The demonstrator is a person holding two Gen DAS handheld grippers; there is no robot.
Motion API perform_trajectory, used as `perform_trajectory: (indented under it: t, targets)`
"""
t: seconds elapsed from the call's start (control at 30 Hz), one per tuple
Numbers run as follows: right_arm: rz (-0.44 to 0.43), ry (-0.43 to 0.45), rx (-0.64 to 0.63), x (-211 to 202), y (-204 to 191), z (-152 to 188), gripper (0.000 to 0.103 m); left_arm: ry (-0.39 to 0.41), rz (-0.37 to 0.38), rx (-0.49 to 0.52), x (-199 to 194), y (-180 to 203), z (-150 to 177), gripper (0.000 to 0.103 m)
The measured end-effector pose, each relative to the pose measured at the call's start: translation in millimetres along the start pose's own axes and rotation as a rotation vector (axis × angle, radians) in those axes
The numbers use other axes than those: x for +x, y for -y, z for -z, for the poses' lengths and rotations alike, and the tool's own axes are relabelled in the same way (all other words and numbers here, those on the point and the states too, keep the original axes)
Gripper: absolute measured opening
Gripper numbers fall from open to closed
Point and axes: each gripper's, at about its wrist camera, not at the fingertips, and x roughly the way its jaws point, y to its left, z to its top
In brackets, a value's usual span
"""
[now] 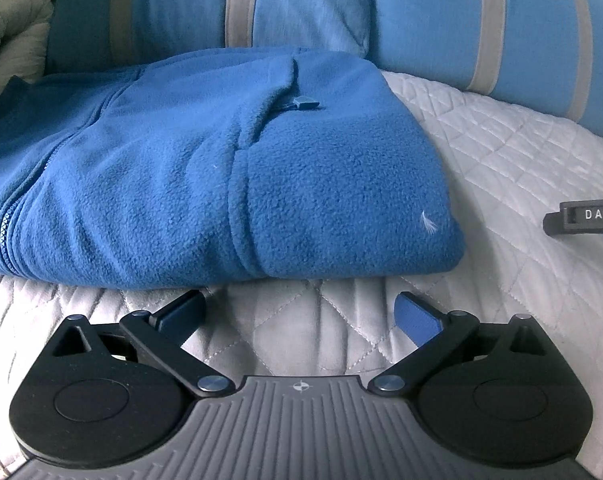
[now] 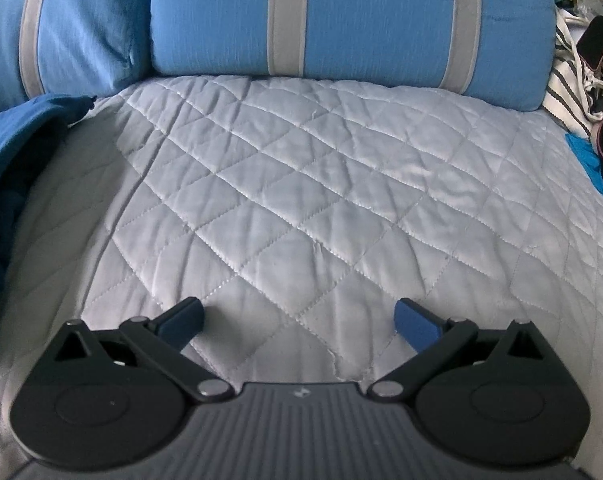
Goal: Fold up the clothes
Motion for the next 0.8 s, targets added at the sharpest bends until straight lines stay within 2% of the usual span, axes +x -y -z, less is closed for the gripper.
perform_trajectory:
  t: [0.8]
  targets:
    - [0.008, 0.018, -0.002, -1.0, -1.9, 3.4, 0.102, 0.001, 0.0, -0.002, 0.1, -0.2, 0.2, 0.103]
